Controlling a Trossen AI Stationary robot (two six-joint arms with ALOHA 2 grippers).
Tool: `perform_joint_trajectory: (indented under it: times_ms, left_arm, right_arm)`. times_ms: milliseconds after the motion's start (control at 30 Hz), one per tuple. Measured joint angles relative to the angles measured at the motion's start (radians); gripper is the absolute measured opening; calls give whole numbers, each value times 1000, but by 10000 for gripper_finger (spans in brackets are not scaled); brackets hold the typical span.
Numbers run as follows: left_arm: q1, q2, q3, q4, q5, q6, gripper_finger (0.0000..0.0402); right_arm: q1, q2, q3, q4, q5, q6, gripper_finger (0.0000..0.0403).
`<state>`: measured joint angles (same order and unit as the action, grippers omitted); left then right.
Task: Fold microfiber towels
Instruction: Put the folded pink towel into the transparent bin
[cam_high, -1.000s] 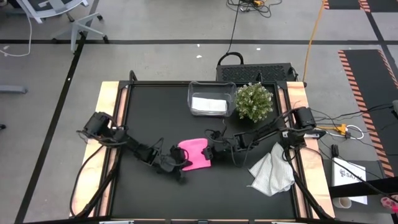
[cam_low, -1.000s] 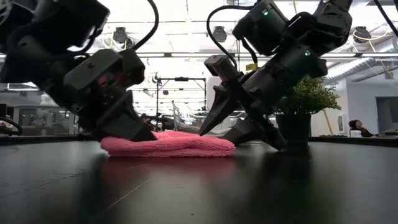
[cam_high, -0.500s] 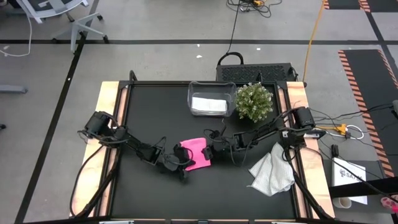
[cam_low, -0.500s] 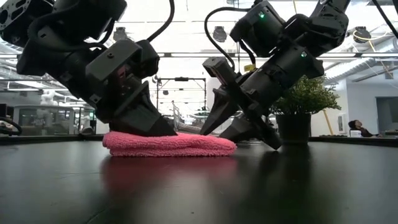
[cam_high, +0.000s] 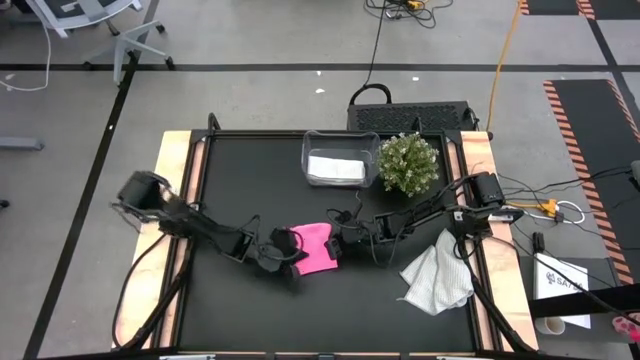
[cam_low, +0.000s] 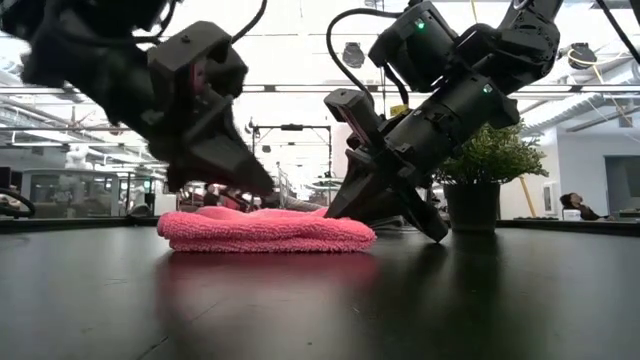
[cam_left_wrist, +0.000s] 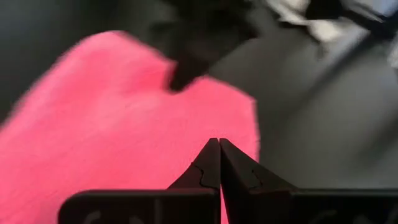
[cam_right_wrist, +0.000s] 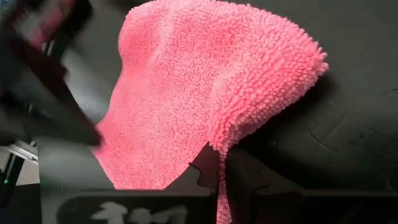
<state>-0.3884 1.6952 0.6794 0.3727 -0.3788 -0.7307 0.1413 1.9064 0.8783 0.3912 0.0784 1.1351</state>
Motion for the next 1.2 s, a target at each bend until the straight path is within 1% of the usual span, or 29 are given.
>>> perform_joint_trajectory:
  times_ms: [67,167,233,300,400,567,667,767,867,933,1067,1200]
  left_arm:
    - [1,-63,0,-131,-21,-130,0]
    - [0,-138,-2,-376,-16,-331,0]
    - [-5,-150,-1,-445,7,-385,0]
    - [-6,-155,-6,-486,19,-388,3]
    - [7,-143,-7,-478,67,-366,25]
    - [32,-142,-6,-476,95,-391,102]
    - [64,-142,-6,-477,132,-432,147]
    - [116,-143,-6,-477,198,-521,175]
    - [167,-158,-6,-483,274,-569,182]
    - [186,-169,-6,-481,281,-551,180]
    - [205,-249,12,-476,239,-507,163]
    - [210,-334,16,-525,190,-482,147]
  right_arm:
    - [0,0,0,-2,0,0,3]
    - [0,0,0,2,1,0,2]
    - [0,1,0,3,0,-5,2]
    - [1,-1,-2,7,-1,-20,2]
    - [1,-3,-2,17,-5,-46,2]
    - [10,-1,-3,47,-5,-86,2]
    - [18,0,-3,51,-5,-108,2]
    - [23,0,-3,51,-9,-122,2]
    - [24,0,-3,51,-17,-134,2]
    - [24,0,-3,50,-31,-148,2]
    - [24,-1,-3,47,-34,-161,2]
    - [23,-2,-3,47,-34,-162,2]
